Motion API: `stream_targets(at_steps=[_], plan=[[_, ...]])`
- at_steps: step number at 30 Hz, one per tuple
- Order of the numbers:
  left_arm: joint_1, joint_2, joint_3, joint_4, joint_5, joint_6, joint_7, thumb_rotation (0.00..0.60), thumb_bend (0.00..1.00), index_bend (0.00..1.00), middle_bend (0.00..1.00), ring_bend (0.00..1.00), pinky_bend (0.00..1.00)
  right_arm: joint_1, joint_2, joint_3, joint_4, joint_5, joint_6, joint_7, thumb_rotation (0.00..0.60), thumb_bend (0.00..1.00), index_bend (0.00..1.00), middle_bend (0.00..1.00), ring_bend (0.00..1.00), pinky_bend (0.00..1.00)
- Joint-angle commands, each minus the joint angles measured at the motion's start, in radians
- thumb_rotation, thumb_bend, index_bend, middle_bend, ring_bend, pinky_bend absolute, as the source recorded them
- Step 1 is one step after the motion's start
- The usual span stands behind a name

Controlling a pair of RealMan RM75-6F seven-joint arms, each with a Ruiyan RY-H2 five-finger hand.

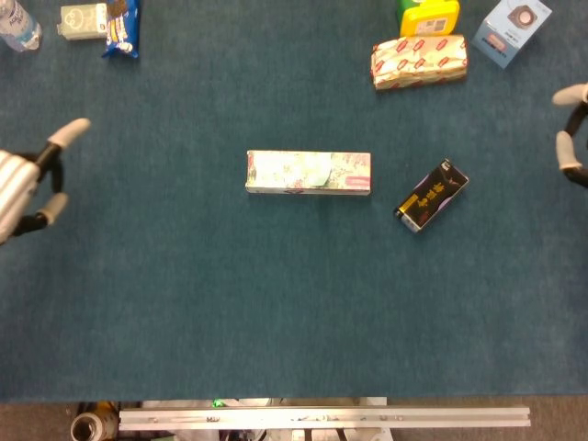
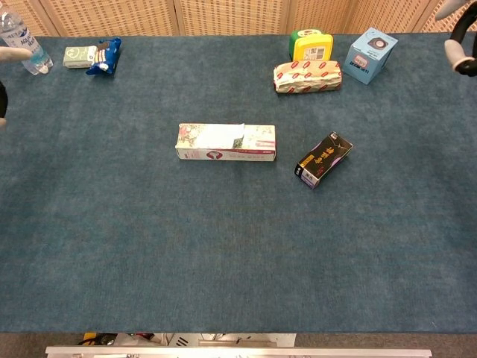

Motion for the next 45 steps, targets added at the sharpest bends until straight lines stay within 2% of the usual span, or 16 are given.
stream_targets(at_steps=[1,3,8,15,17,29,35,45], plan=[[-0.08,-0.009,0.007,0.003,0.039,-0.077,-0.02,0.6,0.36,0.08,0.78,0.81,0.85,-0.023,0.015,0.002,-0.011,-0.014,0.004,-0.009,0.6,0.4,0.39,0.6,0.65,0.87],[-0.117,-0.014,0.01,0.003,0.052,-0.109,-0.03,0.6,0.38,0.09,0.86,0.87,0.86,-0.033,0.018,0.007,-0.012,-0.017,0.0,-0.007,0.6,0.4,0.39,0.6,0.65,0.86],[-0.207,-0.041,0.004,-0.003,0.047,-0.202,-0.026,0.6,0.48,0.12,0.94,0.95,0.9,-0.052,0.019,0.026,-0.004,-0.009,-0.027,0.01,0.6,0.4,0.39,0.6,0.65,0.86],[-0.317,-0.078,-0.016,-0.031,-0.012,-0.346,0.002,0.6,0.66,0.11,0.97,1.0,0.91,-0.067,0.017,0.048,0.015,0.002,-0.067,0.014,0.6,0.4,0.39,0.6,0.65,0.86],[-0.348,-0.087,-0.02,-0.039,-0.027,-0.387,0.024,0.6,0.69,0.11,0.97,1.0,0.92,-0.071,0.017,0.057,0.02,0.004,-0.074,0.018,0.6,0.4,0.39,0.61,0.65,0.86],[-0.511,-0.148,-0.069,-0.094,-0.149,-0.595,0.199,0.6,0.72,0.11,0.97,1.0,0.93,-0.088,0.02,0.09,0.044,0.017,-0.126,0.029,0.6,0.4,0.39,0.61,0.67,0.86],[-0.564,-0.184,-0.091,-0.108,-0.22,-0.655,0.276,0.6,0.72,0.11,0.97,1.0,0.93,-0.093,0.021,0.102,0.053,0.029,-0.149,0.034,0.6,0.4,0.39,0.61,0.68,0.86],[-0.672,-0.287,-0.105,-0.067,-0.403,-0.765,0.462,0.6,0.72,0.11,0.97,1.0,0.93,-0.108,0.023,0.115,0.073,0.039,-0.181,0.052,0.6,0.4,0.39,0.61,0.68,0.86]])
